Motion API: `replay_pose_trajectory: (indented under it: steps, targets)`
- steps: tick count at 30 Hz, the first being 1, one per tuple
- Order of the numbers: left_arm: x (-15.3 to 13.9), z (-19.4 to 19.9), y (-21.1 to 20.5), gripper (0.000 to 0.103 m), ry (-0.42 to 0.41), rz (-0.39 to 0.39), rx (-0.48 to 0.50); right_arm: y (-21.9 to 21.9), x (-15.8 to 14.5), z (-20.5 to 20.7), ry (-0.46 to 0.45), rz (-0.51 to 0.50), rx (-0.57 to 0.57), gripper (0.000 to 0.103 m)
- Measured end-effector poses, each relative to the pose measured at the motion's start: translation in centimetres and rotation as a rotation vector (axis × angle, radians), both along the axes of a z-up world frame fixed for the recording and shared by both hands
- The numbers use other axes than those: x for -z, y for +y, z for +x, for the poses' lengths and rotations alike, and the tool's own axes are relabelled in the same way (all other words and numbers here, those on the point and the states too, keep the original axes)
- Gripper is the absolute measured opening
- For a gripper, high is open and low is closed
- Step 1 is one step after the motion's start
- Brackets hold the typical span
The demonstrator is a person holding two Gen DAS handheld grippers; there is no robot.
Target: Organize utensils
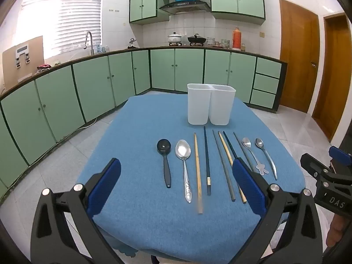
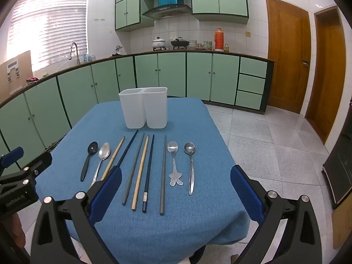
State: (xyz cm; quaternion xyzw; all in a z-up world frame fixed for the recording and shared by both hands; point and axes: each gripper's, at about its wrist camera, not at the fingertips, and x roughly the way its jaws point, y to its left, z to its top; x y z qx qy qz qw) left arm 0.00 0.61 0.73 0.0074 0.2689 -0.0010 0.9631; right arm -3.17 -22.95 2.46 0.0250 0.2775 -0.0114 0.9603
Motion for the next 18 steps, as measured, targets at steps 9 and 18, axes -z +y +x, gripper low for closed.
replay_pose_trajectory:
  steps: [9, 18]
  targets:
    - [0.27, -0.13, -0.29, 0.098, -0.007, 0.000, -0.003, -0.04, -0.01, -0.06, -0.001, 0.001, 0.000, 0.097]
    - [0.21, -0.14, -0.25, 0.098, -0.006, -0.001, -0.002, -0.07, -0.01, -0.10, -0.002, 0.001, 0.000, 0.097]
